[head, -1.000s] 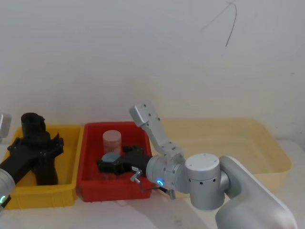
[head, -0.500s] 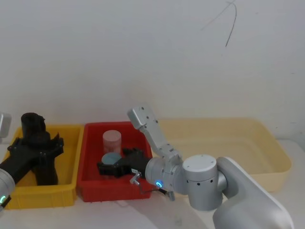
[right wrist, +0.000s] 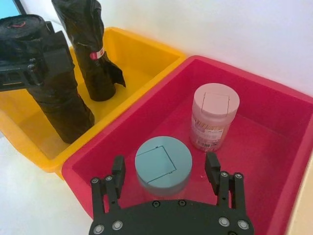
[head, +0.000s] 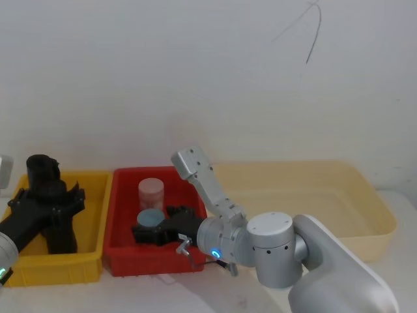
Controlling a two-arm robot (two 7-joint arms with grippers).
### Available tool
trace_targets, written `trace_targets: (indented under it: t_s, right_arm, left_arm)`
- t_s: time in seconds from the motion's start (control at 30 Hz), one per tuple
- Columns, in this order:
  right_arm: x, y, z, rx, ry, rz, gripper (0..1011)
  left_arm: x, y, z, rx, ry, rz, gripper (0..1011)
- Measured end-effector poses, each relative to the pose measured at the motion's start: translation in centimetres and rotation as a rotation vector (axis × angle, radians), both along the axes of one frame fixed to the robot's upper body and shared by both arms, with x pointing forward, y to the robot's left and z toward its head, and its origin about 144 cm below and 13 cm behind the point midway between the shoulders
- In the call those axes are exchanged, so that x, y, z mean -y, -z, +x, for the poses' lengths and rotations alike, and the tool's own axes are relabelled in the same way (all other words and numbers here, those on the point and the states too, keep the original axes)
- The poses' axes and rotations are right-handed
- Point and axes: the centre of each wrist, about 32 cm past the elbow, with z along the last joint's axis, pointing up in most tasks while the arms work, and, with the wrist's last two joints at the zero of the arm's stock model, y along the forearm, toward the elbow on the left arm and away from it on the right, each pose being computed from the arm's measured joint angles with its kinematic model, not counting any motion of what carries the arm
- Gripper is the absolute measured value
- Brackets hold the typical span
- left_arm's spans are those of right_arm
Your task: Pick up the garbage bag with the one hand and transfer it to the other hand.
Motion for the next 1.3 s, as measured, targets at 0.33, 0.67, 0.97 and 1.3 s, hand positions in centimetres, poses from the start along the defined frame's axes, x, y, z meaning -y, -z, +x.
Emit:
trace_targets:
  t_s: [0.33, 0.67, 0.97, 1.3]
  right_arm:
    - [-0.01, 0.09, 0.03, -0.004, -0.002, -0.007, 993]
    - [-0.03, 0.14, 0.04, -0.007, -0.004, -0.009, 737]
    - [-0.02, 0.16, 0.04, -0.008, -0.004, -0.01, 644]
    - [-0.01, 0.18, 0.04, -0.008, -0.004, -0.01, 645]
  left_arm:
    - [0.0, 0.0, 0.0, 0.0, 0.0, 0.0, 1001]
    - [0.0, 0.0, 0.0, 0.0, 0.0, 0.0, 1001]
    - [0.0, 0.0, 0.0, 0.0, 0.0, 0.0, 979]
    - [0.0, 0.0, 0.0, 0.0, 0.0, 0.0, 727]
